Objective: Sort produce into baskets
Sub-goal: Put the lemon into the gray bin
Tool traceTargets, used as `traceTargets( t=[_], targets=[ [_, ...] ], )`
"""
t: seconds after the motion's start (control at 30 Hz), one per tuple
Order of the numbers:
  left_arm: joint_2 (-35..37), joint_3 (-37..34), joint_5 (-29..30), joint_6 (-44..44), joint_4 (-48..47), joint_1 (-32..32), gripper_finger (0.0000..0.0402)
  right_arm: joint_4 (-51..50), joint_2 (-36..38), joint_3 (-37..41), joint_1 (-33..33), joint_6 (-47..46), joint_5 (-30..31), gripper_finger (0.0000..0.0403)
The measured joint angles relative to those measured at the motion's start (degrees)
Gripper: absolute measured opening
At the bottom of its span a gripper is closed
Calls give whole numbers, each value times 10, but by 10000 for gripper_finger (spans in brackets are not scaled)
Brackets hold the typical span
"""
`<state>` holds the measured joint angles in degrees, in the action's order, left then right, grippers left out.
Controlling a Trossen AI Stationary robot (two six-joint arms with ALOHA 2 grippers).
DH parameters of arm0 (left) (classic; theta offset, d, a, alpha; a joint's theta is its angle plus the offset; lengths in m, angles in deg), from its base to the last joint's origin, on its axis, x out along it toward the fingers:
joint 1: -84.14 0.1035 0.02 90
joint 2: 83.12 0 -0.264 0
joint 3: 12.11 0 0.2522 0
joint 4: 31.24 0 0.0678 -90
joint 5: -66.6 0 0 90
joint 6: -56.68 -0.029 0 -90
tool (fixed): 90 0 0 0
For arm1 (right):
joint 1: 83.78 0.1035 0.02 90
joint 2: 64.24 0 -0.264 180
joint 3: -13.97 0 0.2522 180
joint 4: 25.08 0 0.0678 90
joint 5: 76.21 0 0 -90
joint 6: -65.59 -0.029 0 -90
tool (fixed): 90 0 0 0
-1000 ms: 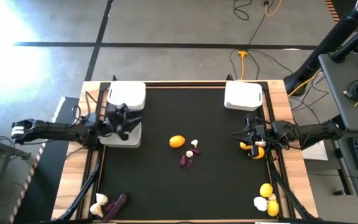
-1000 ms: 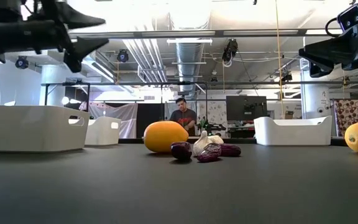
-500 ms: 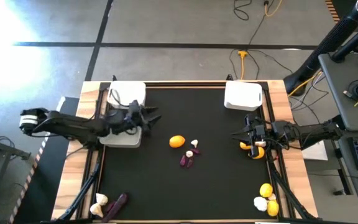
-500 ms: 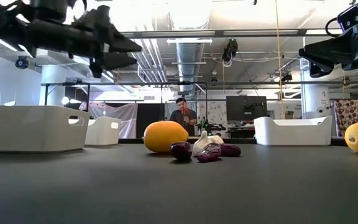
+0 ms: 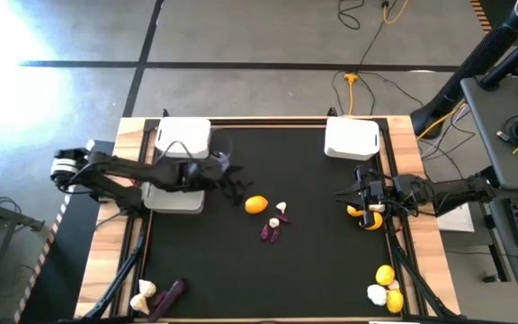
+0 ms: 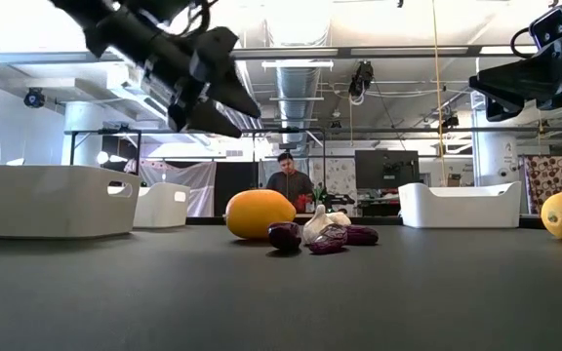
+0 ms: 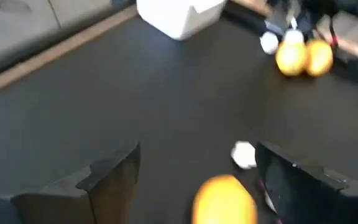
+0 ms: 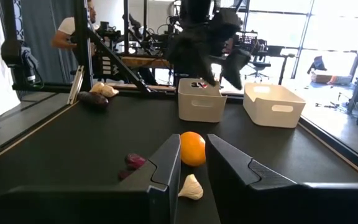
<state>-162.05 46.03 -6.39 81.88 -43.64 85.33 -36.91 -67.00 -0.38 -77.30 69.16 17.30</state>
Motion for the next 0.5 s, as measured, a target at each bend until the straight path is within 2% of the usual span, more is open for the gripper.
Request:
traceTargets(
  t=[0.17, 0.27, 0.5],
  targets=[
    [-69, 69, 26, 6, -87, -61, 300, 0, 0, 0, 0, 0, 0, 68],
    [-114, 95, 47, 3, -104, -85, 300, 0, 0, 0, 0, -1, 0, 68],
    [-209, 135, 46, 15, -119, -86, 300, 0, 0, 0, 0, 0, 0, 68]
  ],
)
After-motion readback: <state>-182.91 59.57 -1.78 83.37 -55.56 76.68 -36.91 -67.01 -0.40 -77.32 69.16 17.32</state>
